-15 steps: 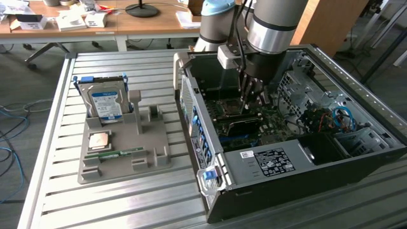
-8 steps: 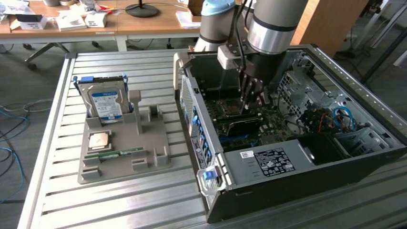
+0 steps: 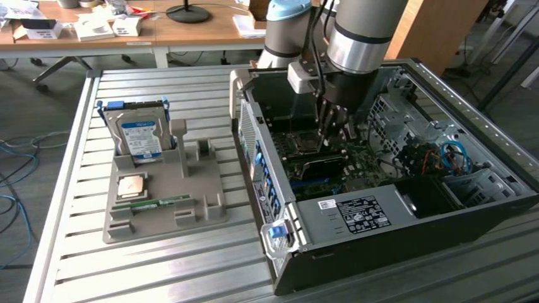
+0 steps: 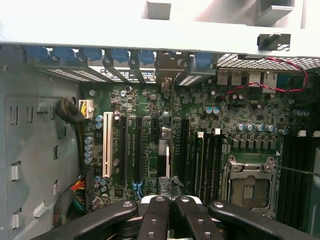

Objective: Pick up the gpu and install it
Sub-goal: 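Press down on the gpu until it lock into place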

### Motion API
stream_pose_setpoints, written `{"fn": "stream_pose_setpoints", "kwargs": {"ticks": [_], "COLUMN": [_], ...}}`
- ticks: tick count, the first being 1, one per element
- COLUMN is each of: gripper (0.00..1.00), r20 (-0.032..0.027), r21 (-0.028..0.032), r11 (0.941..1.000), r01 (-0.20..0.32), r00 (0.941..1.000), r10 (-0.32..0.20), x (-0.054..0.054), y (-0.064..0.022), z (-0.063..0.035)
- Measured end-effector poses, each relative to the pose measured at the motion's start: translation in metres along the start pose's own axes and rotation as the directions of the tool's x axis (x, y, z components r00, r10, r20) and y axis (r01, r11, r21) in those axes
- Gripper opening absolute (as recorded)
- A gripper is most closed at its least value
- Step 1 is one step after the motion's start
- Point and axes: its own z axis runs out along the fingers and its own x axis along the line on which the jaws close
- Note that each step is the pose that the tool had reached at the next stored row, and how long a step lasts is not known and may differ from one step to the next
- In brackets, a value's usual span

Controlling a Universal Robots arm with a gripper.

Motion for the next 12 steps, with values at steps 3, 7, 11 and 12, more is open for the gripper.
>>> {"fn": "stream_pose_setpoints", "kwargs": {"ticks": [3, 7, 11, 12], "gripper": [0.11, 0.11, 0.11, 0.11], "r20": [-0.0001, 0.0002, 0.0003, 0.0002], "r21": [0.0, 0.0001, 0.0002, 0.0001], "r11": [1.0, 1.0, 1.0, 1.0], "r01": [0.0, 0.0, 0.0, 0.0], "r00": [1.0, 1.0, 1.0, 1.0], "r10": [0.0, 0.0, 0.0, 0.0], "x": [0.0, 0.0, 0.0, 0.0], "y": [0.0, 0.0, 0.0, 0.0], "z": [0.0002, 0.0003, 0.001, 0.0013]}}
